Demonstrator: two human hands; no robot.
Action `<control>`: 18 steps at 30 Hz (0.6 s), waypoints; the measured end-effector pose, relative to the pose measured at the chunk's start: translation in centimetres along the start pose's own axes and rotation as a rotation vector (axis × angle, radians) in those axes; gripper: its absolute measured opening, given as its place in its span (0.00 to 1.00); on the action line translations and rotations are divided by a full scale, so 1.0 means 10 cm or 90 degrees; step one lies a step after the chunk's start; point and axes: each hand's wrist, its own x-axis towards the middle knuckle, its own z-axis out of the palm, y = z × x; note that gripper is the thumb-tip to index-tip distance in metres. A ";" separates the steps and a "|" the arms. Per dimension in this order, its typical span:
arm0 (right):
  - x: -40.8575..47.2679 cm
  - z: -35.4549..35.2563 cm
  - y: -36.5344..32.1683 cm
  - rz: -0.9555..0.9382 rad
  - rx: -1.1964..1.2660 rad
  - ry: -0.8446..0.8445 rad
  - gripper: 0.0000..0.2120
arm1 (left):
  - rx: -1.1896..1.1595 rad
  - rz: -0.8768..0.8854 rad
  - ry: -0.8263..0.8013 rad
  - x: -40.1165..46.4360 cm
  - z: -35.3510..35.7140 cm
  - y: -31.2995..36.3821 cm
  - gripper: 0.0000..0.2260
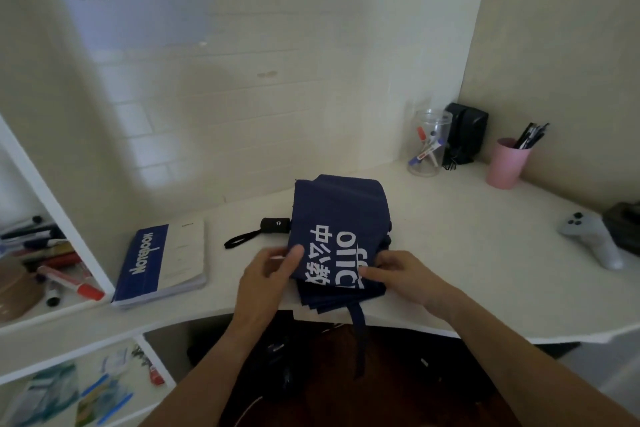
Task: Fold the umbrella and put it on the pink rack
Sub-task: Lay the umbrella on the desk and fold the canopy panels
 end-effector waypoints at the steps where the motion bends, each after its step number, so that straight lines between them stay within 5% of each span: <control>1: -0.02 0.00 0.00 0.008 0.001 0.004 0.13 | -0.066 -0.034 0.052 0.01 0.03 0.05 0.24; 9: -0.04 0.02 0.07 0.038 0.091 0.074 0.15 | 0.145 0.079 -0.025 -0.09 0.12 -0.09 0.11; 13: -0.05 0.07 0.10 0.034 0.134 0.164 0.12 | 0.169 0.057 -0.047 -0.15 0.10 -0.13 0.12; 18: -0.05 0.04 0.11 0.065 0.171 0.151 0.24 | 0.120 0.048 -0.075 -0.17 0.09 -0.10 0.17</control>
